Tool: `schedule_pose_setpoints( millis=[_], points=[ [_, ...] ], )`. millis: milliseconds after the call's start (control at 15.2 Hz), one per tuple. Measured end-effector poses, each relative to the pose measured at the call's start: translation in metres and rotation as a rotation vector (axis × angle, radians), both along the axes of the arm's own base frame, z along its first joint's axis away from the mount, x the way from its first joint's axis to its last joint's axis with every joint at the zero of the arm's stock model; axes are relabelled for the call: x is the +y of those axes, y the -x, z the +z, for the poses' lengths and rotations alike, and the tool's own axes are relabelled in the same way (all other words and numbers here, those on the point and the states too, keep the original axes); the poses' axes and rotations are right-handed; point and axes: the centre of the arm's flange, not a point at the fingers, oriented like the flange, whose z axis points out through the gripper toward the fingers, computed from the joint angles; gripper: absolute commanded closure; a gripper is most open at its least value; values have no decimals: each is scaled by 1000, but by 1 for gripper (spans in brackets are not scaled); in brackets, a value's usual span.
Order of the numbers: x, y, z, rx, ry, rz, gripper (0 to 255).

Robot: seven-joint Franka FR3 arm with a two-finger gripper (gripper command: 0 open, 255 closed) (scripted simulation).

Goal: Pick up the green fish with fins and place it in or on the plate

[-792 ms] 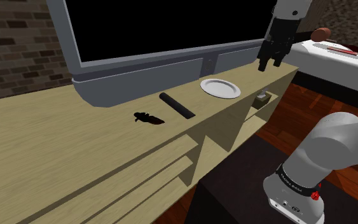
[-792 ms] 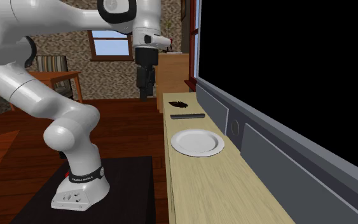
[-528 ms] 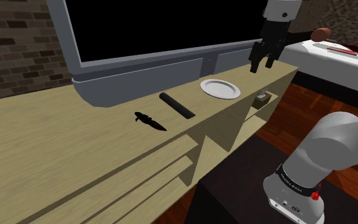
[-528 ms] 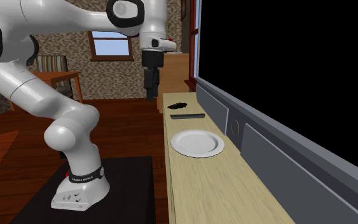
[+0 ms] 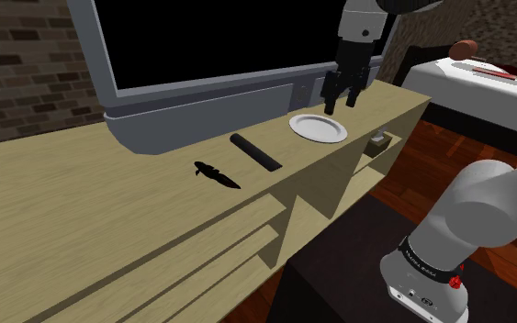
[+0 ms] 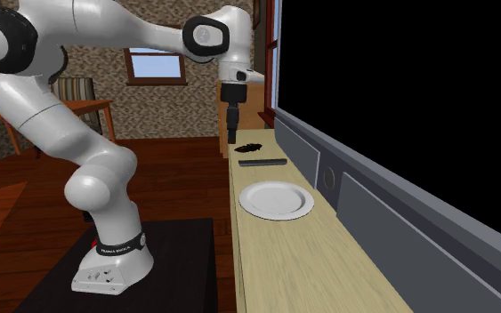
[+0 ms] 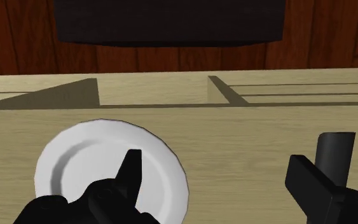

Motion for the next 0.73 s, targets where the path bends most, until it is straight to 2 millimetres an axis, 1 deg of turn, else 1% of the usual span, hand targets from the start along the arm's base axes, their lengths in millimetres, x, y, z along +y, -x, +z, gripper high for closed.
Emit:
schedule_pose_setpoints(
  millis=[66, 132, 198, 396, 462, 726],
  points=[
    [8, -7, -5, 1, -4, 11, 0],
    [23, -11, -10, 3, -8, 22, 0],
    [33, -15, -11, 4, -12, 33, 0],
    [64, -34, -24, 7, -25, 65, 0],
    [76, -40, -26, 9, -29, 76, 0],
    [123, -56, -39, 13, -45, 120, 0]
  ],
)
